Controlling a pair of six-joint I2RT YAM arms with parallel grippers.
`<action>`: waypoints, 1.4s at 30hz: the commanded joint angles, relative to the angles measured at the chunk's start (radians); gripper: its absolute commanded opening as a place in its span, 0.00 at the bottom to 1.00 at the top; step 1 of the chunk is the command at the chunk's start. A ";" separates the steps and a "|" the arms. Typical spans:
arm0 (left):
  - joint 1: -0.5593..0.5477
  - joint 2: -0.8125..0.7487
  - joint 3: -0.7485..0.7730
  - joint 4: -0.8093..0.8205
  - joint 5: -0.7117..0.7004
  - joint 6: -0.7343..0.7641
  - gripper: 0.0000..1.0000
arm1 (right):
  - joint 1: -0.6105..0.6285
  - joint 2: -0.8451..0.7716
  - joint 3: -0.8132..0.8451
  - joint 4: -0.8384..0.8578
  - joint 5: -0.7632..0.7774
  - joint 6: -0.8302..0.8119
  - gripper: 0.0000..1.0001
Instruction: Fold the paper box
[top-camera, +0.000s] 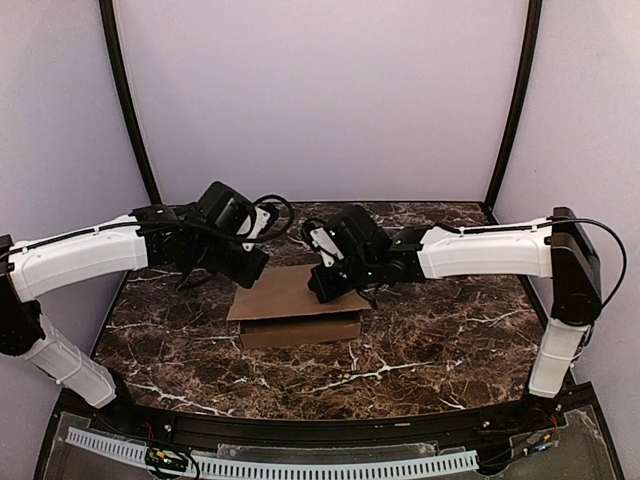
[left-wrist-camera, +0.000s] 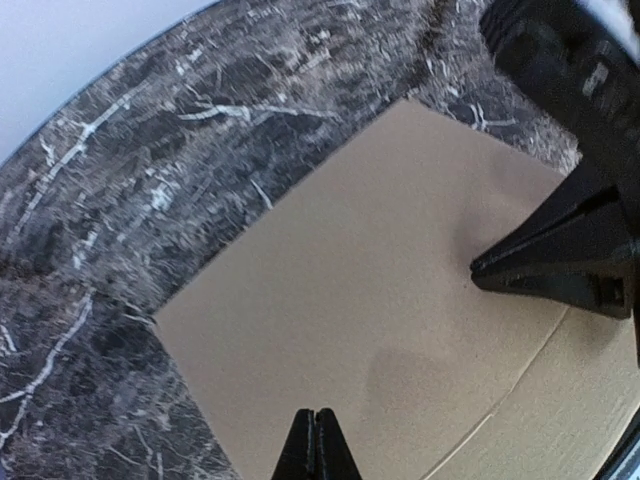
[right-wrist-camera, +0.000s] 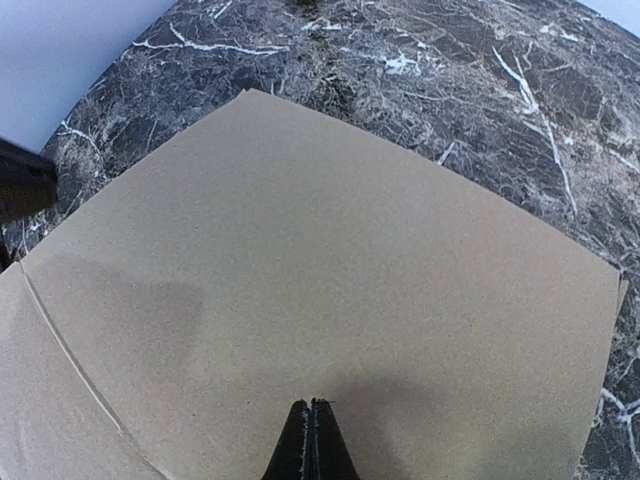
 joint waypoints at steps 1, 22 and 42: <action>0.002 -0.003 -0.118 0.059 0.135 -0.080 0.01 | 0.006 -0.031 -0.072 0.097 -0.047 0.051 0.00; 0.002 0.042 -0.441 0.255 0.235 -0.236 0.01 | 0.025 0.099 -0.252 0.236 -0.080 0.176 0.00; 0.003 0.014 -0.287 0.135 0.115 -0.168 0.01 | 0.004 -0.036 -0.248 0.181 -0.038 0.136 0.04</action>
